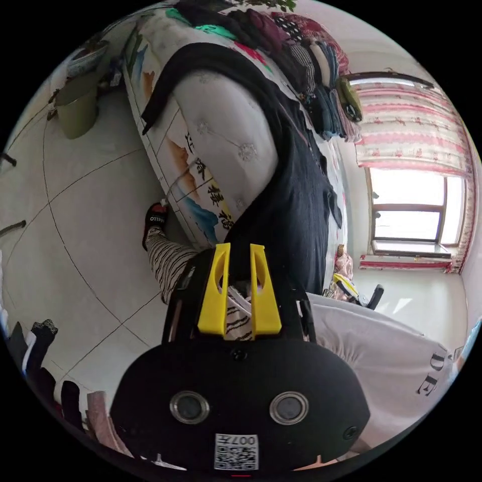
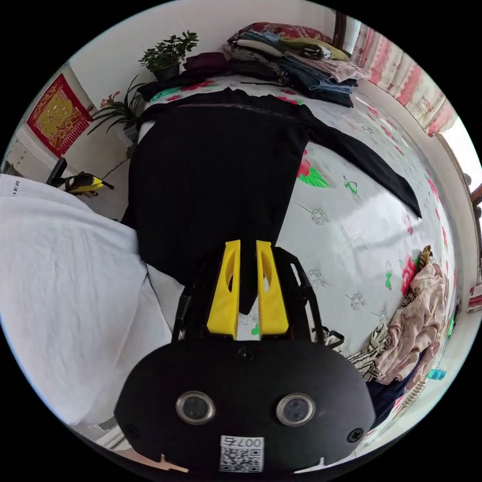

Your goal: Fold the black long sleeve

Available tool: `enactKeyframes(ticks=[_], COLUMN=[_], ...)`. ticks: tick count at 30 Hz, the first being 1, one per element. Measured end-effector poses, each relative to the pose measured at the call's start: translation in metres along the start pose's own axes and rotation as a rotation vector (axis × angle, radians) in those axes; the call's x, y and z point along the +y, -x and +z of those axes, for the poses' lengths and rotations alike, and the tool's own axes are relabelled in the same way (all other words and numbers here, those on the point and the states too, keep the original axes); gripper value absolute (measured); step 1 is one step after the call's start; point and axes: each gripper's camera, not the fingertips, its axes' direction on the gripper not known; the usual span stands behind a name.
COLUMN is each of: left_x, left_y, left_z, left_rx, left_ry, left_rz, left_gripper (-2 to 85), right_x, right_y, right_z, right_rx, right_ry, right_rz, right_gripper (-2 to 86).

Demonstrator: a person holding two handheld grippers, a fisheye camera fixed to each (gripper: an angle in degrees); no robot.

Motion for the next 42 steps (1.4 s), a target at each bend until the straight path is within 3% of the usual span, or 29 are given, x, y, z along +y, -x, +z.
enactKeyframes(ticks=[9,11,15,18,22,28,32,34,38,41,42], left_x=[-0.054,-0.075,-0.115,-0.139,-0.169,-0.195,-0.199,-0.187,-0.173,-0.192,-0.203], left_y=[0.043,0.058,0.118,0.156,0.185,0.216,0.217,0.210,0.172,0.093,0.043], left_z=[-0.052,-0.061,-0.071,-0.065,-0.045,-0.013,-0.003,-0.007,-0.046,-0.091,-0.104], left_rx=[0.061,0.126,0.430,0.585,0.571,0.778,0.790,0.845,0.784,0.589,0.503], left_ry=[-0.125,-0.172,-0.379,-0.479,-0.476,-0.576,-0.618,-0.740,-0.887,-0.849,-0.795], left_rz=[-0.096,-0.149,-0.409,-0.543,-0.642,-0.729,-0.784,-0.813,-0.629,-0.296,-0.096], left_gripper=[8.2,8.2,8.3,8.6,11.7,18.1,13.6,5.3,4.0,3.9,4.1], right_x=[-0.108,-0.125,-0.152,-0.168,-0.182,-0.197,-0.208,-0.211,-0.209,-0.197,-0.191], right_y=[0.077,0.091,0.107,0.104,0.093,0.090,0.086,0.083,0.072,0.063,0.059], right_z=[0.020,0.028,0.037,0.035,0.032,0.017,0.006,0.005,0.001,-0.001,-0.001], right_rx=[-0.105,-0.102,-0.093,-0.112,-0.157,-0.110,-0.130,-0.138,-0.181,-0.236,-0.250], right_ry=[0.020,0.071,0.152,0.204,0.260,0.271,0.241,0.231,0.163,0.110,0.091], right_rz=[-0.244,-0.304,-0.401,-0.411,-0.343,-0.301,-0.289,-0.284,-0.231,-0.187,-0.175], right_gripper=[4.5,4.5,4.2,3.8,2.7,0.8,0.2,0.1,0.0,0.0,0.0])
